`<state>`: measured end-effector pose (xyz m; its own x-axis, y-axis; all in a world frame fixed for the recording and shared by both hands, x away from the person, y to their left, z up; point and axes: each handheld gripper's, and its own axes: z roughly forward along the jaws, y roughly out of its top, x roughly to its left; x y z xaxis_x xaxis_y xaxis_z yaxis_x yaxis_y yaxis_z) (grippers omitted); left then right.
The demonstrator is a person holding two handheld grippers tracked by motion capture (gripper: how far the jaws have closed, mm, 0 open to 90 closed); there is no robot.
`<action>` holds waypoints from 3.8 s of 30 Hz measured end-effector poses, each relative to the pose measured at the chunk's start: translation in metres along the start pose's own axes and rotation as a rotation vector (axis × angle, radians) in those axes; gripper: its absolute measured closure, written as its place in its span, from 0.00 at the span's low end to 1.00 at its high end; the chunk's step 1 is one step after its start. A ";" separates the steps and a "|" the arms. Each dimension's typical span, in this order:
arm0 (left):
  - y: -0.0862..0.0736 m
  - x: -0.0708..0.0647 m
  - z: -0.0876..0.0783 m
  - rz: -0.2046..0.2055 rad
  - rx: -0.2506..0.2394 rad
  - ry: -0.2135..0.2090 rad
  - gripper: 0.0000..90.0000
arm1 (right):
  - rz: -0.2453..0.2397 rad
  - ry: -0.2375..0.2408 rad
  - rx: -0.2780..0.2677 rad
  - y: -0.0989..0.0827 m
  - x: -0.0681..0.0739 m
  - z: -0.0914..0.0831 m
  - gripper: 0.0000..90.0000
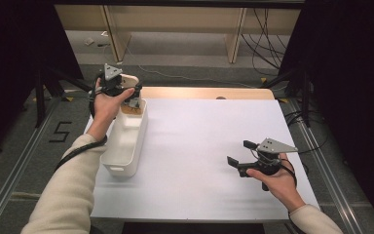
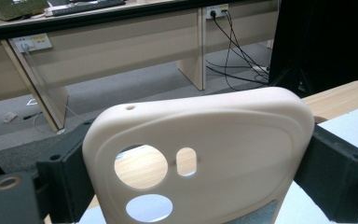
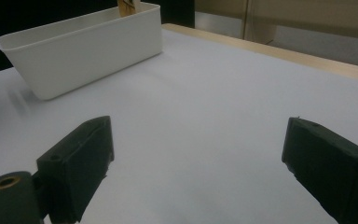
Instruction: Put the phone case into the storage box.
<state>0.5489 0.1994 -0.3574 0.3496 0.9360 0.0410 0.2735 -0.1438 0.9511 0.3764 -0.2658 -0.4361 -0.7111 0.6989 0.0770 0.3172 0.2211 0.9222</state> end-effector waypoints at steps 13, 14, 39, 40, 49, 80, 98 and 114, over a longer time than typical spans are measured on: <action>-0.002 0.000 0.005 -0.001 0.013 0.007 0.11 | 0.002 0.004 0.003 0.000 0.000 0.000 0.11; -0.002 0.000 0.005 0.000 0.014 0.007 0.11 | 0.002 0.004 0.002 0.000 0.000 0.000 0.11; -0.006 -0.001 0.012 0.011 0.036 0.017 0.11 | 0.001 0.002 -0.002 0.000 0.000 0.000 0.11; -0.007 -0.001 0.013 0.014 0.035 0.019 0.11 | 0.000 0.003 -0.004 0.001 0.000 0.000 0.11; -0.009 -0.001 0.015 0.022 0.044 0.025 0.11 | -0.001 0.005 -0.003 0.000 0.000 0.000 0.11; -0.016 -0.001 0.023 0.015 0.072 0.029 0.10 | 0.000 0.009 0.004 0.000 0.001 0.000 0.11; -0.019 0.000 0.027 0.008 0.085 0.031 0.10 | 0.002 0.010 0.007 0.000 0.001 0.000 0.11; -0.022 0.000 0.030 0.006 0.106 0.032 0.10 | 0.001 0.013 0.007 0.000 0.001 0.001 0.11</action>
<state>0.5699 0.1931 -0.3879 0.3233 0.9445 0.0576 0.3652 -0.1807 0.9132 0.3764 -0.2647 -0.4366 -0.7185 0.6906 0.0831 0.3223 0.2247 0.9196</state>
